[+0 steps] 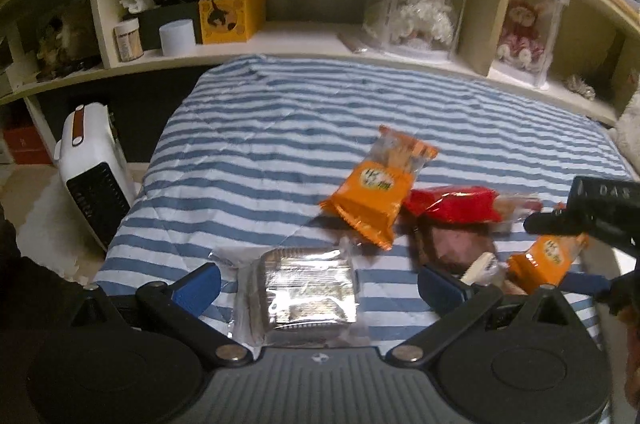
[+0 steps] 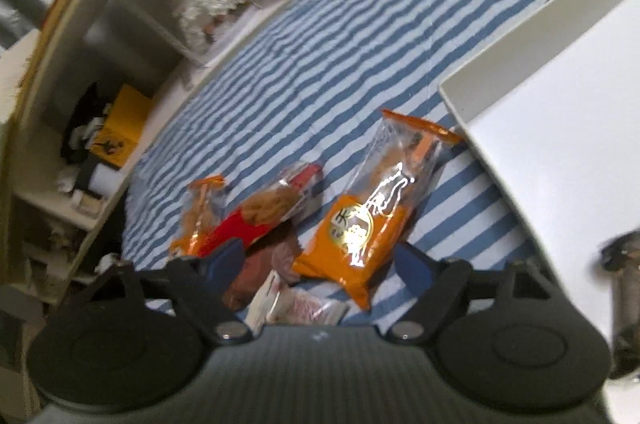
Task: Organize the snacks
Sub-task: 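Grasp the clear-tray cake pack with left gripper while right gripper grasps orange long pack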
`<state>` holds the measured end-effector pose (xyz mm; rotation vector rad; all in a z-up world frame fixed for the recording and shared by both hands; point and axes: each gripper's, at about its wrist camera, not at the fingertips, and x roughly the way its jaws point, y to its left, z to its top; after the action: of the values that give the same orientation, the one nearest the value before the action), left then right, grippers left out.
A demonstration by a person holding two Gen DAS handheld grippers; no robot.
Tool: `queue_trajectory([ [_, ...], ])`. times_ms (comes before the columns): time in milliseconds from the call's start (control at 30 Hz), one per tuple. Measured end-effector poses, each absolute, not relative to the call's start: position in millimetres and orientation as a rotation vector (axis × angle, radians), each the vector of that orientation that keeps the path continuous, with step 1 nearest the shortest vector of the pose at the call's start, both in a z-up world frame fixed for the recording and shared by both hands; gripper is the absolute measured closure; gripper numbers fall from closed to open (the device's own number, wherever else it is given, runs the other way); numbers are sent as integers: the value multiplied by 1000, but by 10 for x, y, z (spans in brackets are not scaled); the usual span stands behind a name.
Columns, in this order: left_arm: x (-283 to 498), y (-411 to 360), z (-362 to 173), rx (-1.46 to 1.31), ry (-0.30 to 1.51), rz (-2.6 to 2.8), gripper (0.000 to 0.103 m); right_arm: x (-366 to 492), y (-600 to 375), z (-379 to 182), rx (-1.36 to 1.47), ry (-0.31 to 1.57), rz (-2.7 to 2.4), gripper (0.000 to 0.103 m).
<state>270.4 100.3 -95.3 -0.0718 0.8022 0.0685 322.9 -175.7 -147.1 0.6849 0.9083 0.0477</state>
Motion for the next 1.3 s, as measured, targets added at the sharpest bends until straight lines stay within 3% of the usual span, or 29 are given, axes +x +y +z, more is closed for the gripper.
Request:
queue_trajectory([
  [233, 2769, 1116, -1072, -83, 815, 83, 0, 3470, -1640, -1589, 662, 913, -45, 23],
  [400, 2819, 1188, -1139, -96, 813, 94, 0, 3559, -1756, -1706, 679, 943, -42, 35],
  [800, 2847, 1178, -1209, -151, 834, 70, 0, 3229, -1805, -1615, 376, 1038, 309, 40],
  [1133, 2892, 1180, -1248, -168, 832, 100, 0, 2778, -1632, -1495, -116, 1167, 640, 39],
  [1233, 2905, 1170, -1255, -159, 829, 112, 0, 2693, -1610, -1463, -166, 1169, 561, 33],
  [1300, 2915, 1158, -1258, -147, 832, 116, 0, 2667, -1636, -1452, -87, 1169, 534, 23],
])
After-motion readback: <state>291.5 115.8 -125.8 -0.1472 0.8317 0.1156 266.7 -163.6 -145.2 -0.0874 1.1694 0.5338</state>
